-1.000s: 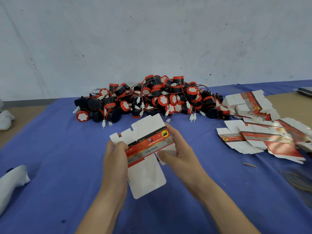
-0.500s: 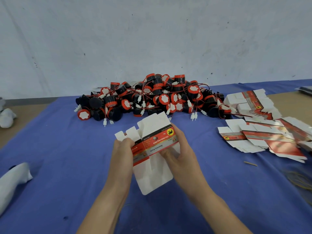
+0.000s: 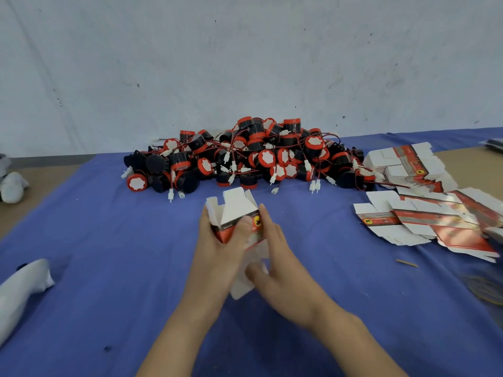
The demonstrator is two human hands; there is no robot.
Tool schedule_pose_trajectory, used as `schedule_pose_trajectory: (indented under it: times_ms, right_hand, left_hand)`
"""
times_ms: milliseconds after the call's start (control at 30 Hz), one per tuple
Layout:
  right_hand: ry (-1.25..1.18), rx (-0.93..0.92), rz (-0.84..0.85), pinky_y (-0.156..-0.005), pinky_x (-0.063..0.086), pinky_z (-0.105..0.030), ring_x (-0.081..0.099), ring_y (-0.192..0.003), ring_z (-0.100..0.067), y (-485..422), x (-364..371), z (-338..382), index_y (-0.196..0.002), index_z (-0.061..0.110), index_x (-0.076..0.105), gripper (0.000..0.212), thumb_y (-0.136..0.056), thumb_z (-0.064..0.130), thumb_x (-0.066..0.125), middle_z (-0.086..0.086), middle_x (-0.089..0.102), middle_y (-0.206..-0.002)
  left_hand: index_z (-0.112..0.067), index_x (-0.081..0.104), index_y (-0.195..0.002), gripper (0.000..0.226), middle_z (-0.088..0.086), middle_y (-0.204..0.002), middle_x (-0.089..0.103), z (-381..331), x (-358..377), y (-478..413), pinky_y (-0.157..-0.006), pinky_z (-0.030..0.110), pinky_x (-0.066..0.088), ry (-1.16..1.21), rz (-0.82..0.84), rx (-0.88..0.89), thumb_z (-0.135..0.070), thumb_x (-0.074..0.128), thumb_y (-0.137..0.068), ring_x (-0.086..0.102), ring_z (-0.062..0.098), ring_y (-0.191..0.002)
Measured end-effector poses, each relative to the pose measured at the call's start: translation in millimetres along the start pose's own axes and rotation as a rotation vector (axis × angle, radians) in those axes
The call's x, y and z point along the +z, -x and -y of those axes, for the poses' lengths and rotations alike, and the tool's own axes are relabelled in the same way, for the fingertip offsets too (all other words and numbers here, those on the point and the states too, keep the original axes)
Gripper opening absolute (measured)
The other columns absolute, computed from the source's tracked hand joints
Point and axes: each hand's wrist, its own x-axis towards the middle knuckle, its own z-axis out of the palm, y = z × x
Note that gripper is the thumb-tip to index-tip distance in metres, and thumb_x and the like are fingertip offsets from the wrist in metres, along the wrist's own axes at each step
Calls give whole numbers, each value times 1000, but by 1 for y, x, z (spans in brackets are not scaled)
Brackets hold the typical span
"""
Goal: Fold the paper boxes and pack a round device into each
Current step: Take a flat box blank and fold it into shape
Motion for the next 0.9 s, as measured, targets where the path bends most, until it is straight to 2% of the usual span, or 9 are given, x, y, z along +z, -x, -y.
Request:
schedule_pose_trajectory:
  times_ms: [133,200,267,400,500,600,700,767,900]
  right_hand:
    - [-402,11,-116,-92,46,-8,54,-124,6,-4,-17,9,-146,50,39,54,-94,45,51,29,55,-136]
    - [-499,35,-158,-88,49,-9,59,-119,4,-6,-22,13,-144,51,41,56,-92,63,55,26,62,-131]
    - [-544,52,-149,-82,53,-14,66,-112,-2,-6,-23,15,-144,49,43,60,-88,62,56,19,68,-123]
    - [-555,14,-214,-73,57,-21,72,-102,-11,-8,-20,18,-135,47,51,52,-85,55,64,10,72,-114]
    - [-481,-61,-349,-73,57,-23,71,-101,-11,-9,-19,18,-126,51,51,46,-85,47,70,13,71,-114]
    - [-386,-126,-416,-80,59,-30,69,-105,-12,-7,-17,16,-124,48,49,46,-88,37,75,15,67,-117]
    - [-324,-151,-332,-90,57,-32,65,-115,-13,-5,-6,14,-127,52,48,56,-80,46,79,14,60,-128]
    - [-268,-165,-259,-98,54,-36,59,-126,-14,-4,-1,13,-127,60,46,62,-75,47,77,13,49,-140]
    - [-203,-151,-138,-110,46,-37,31,-146,-1,-3,-10,15,-130,69,40,72,-72,43,72,34,26,-151]
  left_hand:
    - [-35,62,-121,35,-19,-104,73,-3,-19,-7,-65,7,49,69,102,35,-46,68,-88,70,-2,-91]
    - [-31,64,-124,47,-11,-110,74,-4,-20,-4,-71,11,52,77,242,29,-54,70,-83,71,5,-97]
    - [-32,66,-121,42,-9,-109,75,-3,-17,2,-72,12,53,80,324,27,-52,69,-85,72,8,-97]
    - [-36,63,-116,41,-18,-97,74,-7,-5,4,-62,6,49,51,210,63,-53,61,-79,70,-4,-85]
    - [-46,58,-115,25,-18,-107,68,-5,1,2,-66,1,45,-12,100,104,-44,59,-90,62,-15,-93]
    - [-42,55,-128,36,-20,-115,69,-3,6,6,-76,3,46,52,167,110,-47,55,-92,63,-9,-104]
    - [-41,49,-133,54,-26,-113,67,-6,7,9,-77,4,46,59,254,111,-55,60,-82,64,-8,-104]
    - [-39,51,-130,47,-23,-111,69,-6,7,9,-76,5,48,63,266,106,-49,66,-86,65,-6,-102]
    - [-38,59,-119,33,-17,-109,70,-4,2,10,-79,10,51,78,296,104,-35,64,-86,66,0,-104]
